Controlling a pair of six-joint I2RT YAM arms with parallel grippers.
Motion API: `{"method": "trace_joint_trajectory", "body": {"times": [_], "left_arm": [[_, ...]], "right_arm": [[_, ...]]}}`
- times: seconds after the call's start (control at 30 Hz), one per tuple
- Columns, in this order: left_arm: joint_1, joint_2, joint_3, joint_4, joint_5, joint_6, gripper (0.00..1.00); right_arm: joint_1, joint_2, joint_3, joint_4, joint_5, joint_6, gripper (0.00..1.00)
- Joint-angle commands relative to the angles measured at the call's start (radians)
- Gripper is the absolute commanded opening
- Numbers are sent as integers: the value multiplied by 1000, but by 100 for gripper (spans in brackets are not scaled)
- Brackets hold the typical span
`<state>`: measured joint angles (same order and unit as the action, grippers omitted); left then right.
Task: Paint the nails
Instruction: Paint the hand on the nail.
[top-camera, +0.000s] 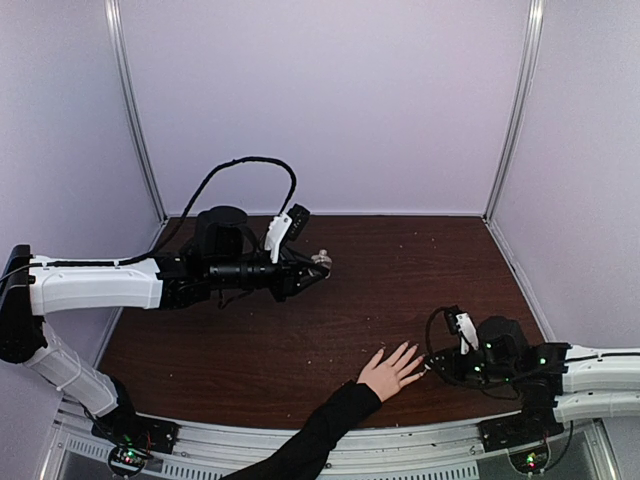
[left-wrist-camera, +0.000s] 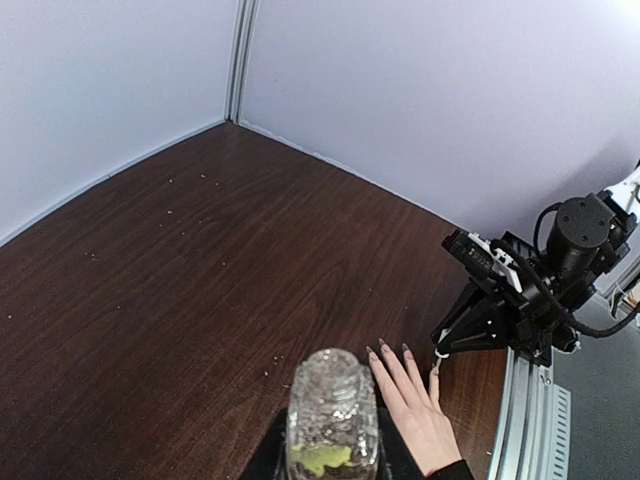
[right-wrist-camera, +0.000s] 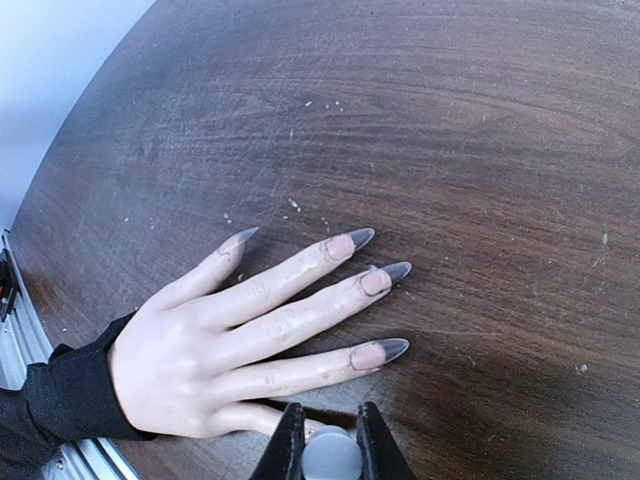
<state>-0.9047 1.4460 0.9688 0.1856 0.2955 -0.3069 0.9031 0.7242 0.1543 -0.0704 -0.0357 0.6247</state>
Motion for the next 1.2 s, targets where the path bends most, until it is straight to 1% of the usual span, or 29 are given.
{"method": "trace_joint_trajectory", "body": {"times": [0.0, 0.3, 0.63, 0.93, 1.17], "left_arm": [[6, -15, -10, 57, 6, 1, 0], [6, -18, -16, 61, 4, 2, 0], [6, -14, -17, 61, 4, 0, 0], [6, -17, -18, 59, 5, 1, 0], [6, -19, -18, 60, 2, 1, 0]], "right_arm": [[7, 27, 10, 11, 28, 3, 0], [8, 13, 7, 0, 31, 7, 0], [8, -54, -6, -37, 61, 17, 0], [8, 2, 5, -8, 51, 14, 0], [8, 5, 8, -18, 62, 17, 0]]}}
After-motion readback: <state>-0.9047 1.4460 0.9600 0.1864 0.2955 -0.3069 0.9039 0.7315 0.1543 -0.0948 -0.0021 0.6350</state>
